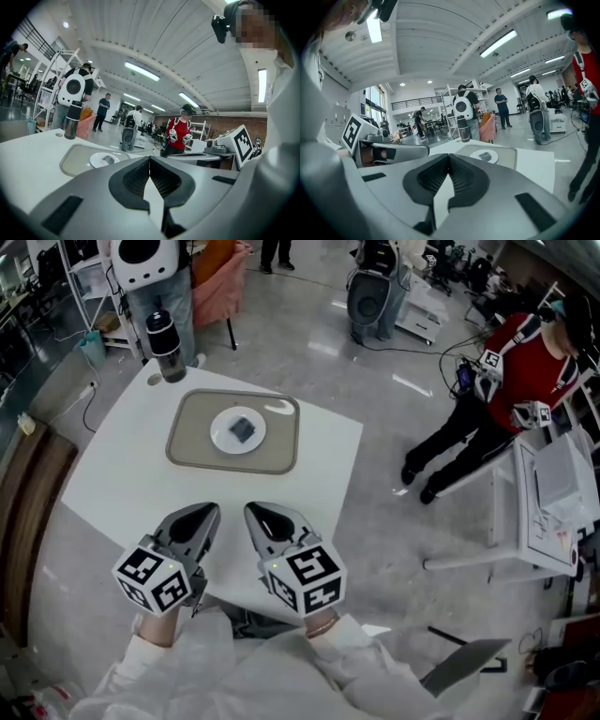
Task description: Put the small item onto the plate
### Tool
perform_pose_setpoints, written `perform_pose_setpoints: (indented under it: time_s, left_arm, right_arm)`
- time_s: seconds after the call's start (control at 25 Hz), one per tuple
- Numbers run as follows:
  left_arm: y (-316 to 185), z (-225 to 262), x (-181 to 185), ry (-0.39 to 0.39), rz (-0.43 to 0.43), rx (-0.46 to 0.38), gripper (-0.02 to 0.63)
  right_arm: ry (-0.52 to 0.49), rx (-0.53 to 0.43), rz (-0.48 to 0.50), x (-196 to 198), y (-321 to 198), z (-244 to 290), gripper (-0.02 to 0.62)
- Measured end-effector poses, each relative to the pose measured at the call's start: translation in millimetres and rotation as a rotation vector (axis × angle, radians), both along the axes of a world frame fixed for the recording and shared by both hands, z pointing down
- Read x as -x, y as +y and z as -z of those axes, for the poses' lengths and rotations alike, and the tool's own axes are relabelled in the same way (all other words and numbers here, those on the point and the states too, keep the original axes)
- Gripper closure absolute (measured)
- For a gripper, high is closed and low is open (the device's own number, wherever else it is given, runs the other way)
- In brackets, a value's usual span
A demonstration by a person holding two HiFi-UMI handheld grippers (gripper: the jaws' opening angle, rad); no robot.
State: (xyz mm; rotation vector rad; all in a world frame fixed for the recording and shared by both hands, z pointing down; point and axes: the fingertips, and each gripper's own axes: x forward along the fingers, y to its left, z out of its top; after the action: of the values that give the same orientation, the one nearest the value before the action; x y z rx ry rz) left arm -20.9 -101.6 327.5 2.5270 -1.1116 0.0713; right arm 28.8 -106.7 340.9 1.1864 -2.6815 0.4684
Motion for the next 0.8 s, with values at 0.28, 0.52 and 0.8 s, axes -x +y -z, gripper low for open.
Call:
perform_pose_setpoints:
  time_s: [0.28,0.52,0.8]
  left_arm:
    - [34.9,-2.8,-1.8,-0.003,0.018,0.01,0.597]
    - [44.4,1.0,-3.2,-0.003,-0.003,0.006,0.597]
    - [48.7,1.4,-3.1,-0.003,-0.055,0.024,0.597]
  right_arm:
    - [-0.009,-0.008,0.019,-3.5,29.6,6.4,0.58]
    - [-0.047,-0.006,0.004,-3.0,40.8,10.7,0.58]
    - [-0.031,-0.018,-0.025,0.0,42.0,17.5,0.58]
